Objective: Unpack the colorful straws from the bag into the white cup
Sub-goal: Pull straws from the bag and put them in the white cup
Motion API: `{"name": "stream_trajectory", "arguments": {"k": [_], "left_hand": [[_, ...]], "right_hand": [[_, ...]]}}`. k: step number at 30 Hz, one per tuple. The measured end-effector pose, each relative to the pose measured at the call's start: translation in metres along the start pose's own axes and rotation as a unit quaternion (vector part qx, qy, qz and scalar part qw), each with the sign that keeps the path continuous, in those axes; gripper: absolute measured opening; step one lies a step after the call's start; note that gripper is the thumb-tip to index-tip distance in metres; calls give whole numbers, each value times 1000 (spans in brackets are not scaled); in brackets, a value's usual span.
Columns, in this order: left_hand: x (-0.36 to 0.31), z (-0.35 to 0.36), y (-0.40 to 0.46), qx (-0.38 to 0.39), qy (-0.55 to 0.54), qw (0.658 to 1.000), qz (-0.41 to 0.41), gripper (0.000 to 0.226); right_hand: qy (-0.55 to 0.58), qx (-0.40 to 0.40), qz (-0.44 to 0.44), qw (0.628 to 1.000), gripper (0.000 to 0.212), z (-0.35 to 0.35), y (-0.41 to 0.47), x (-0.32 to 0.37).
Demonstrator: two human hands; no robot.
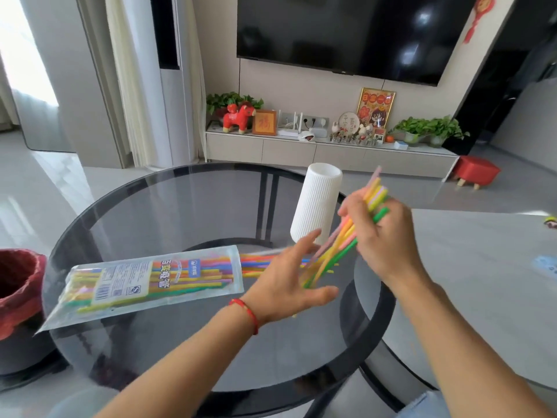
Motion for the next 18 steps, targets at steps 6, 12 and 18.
{"name": "stream_trajectory", "arguments": {"k": [6,12,18], "left_hand": [[30,5,-3,-95,-172,970,-143,32],[43,-1,-4,-115,-173,970,-127,36],[55,0,-13,-83,-114,984,-106,28]], "right_hand": [[29,91,59,994,37,68,-17,20],[296,170,208,917,43,118,-30,20],[290,137,258,911,53,123,-41,-3]]}}
Point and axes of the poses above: each hand's wrist, its own y-axis towards the middle knuckle, its own z-axis out of the palm, x = y × z, the point moved 6 cm from there along y, towards the middle knuckle, and after that the axes turned 7 degrees about -x, right-handed, at the moved point
